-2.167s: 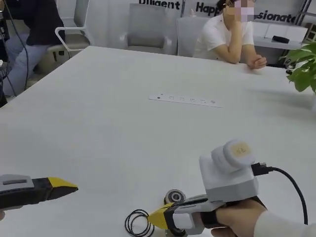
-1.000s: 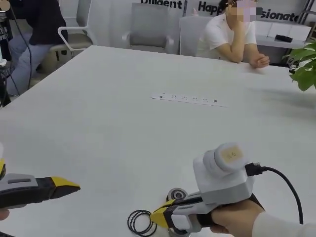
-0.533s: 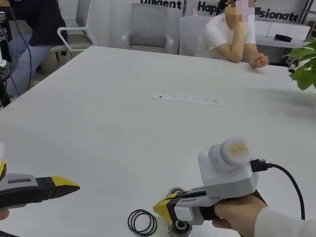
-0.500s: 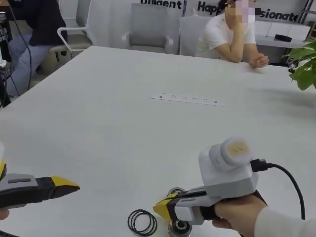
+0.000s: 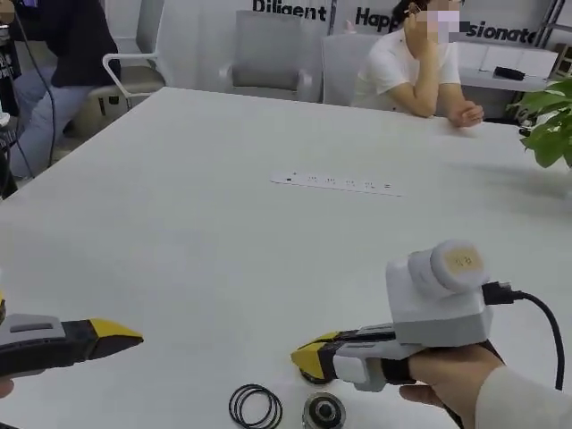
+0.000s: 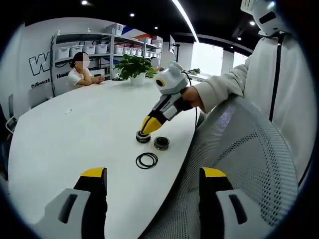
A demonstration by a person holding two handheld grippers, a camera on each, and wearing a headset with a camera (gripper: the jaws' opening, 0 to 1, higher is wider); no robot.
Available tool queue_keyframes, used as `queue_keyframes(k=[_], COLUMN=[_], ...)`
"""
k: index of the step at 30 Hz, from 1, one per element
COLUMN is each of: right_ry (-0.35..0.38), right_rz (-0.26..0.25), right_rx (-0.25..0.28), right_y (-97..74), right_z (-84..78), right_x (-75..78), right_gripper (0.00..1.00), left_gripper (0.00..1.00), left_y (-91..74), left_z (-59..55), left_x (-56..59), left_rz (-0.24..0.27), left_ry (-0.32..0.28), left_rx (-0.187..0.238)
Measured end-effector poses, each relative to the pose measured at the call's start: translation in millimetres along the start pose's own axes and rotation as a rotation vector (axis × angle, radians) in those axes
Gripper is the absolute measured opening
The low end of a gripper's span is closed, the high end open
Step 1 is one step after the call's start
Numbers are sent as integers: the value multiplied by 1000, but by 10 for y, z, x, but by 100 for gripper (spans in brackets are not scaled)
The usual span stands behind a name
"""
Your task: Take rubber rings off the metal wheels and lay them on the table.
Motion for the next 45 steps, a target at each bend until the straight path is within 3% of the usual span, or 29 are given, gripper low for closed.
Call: queue_keyframes(k=[2,7,14,24,28,32,42,45], right_ry=[13,52,87,111,98,88,59,60], right_rz=[-13,-39,-72,-76,-80,-83,-86,-76], right_rx=[18,63,87,65,51,35,1,-11], right_y=[-35,-132,-238,-269,-262,-261,-250,-233], right_z=[22,66,47,-48,-72,-105,-157,-182], right_x=[34,128,239,310,324,340,354,345], right_gripper=[2,3,3,7,10,12,16,19], left_gripper=[73,74,74,72,70,65,65,64], left_y=[-13,-35,-25,32,125,234,499,627], left_z=[28,263,474,826,980,1095,1263,1358], left_x=[1,71,91,-50,-110,-154,-87,49], left_rz=[0,-27,-58,-74,-90,-104,-177,-189], left_ry=[1,26,105,221,253,295,379,397], left_rx=[11,82,87,97,118,110,94,98])
Point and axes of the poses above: the centre of the closed fingertips' face, and the gripper's own axes: y roughly forward along the fingers, x roughly to its right, z roughly out of its top, the point moved 6 cm from there along -y, roughly backward along the fingers, and after that the axes turned 1 degree about -y, right-handed, at the moved point
